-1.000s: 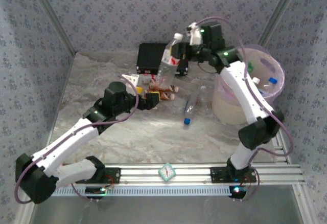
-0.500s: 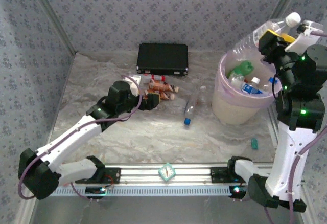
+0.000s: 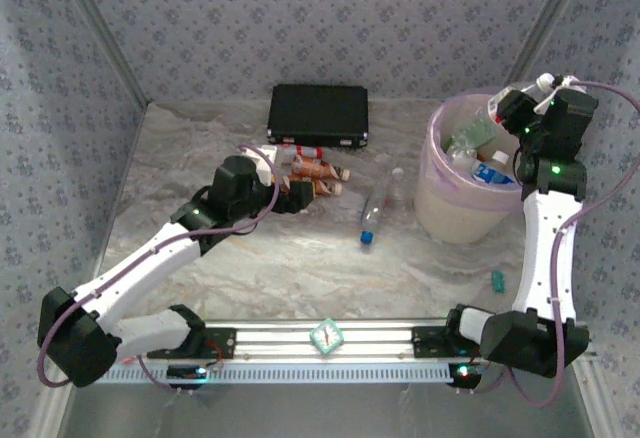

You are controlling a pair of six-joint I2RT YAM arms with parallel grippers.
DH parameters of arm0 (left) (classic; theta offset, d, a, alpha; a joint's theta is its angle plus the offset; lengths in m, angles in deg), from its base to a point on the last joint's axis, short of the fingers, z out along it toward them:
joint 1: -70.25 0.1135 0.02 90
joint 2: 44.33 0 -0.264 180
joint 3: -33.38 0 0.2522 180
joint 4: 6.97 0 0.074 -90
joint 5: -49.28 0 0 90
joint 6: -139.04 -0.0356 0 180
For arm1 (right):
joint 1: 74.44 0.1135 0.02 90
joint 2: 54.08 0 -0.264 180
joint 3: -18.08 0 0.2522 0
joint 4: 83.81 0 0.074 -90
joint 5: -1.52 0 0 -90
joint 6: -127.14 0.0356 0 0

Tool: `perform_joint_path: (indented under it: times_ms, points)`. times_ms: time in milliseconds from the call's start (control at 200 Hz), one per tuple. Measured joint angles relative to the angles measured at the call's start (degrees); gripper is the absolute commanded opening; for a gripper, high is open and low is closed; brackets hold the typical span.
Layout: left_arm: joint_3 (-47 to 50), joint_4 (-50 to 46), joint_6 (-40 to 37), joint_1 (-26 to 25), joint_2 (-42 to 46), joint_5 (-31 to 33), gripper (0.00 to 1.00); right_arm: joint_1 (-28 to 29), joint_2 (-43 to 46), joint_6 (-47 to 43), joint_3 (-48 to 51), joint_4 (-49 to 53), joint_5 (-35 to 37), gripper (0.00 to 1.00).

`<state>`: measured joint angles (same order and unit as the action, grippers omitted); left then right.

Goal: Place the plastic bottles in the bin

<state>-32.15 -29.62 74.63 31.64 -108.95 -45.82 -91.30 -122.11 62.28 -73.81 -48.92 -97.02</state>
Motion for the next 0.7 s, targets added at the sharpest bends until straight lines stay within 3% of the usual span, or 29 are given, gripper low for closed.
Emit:
perform_joint_path:
  times_ms: [420, 550, 700]
  points:
    - [-0.17, 0.66, 0.00, 0.48, -1.66, -0.31, 1.00, -1.09, -1.03, 6.86, 7.98, -4.17, -5.20, 0.52]
    - [-0.83, 1.11, 0.02, 0.63, -4.83, -0.94, 1.00, -1.99, -1.79, 6.62, 7.08, -0.81, -6.38, 0.65]
    - [-2.97, 0.17, 0.00, 0.63, -7.54, -1.55, 1.00, -2.34, -2.56, 2.40, 0.79, 12.66, -5.70, 0.83]
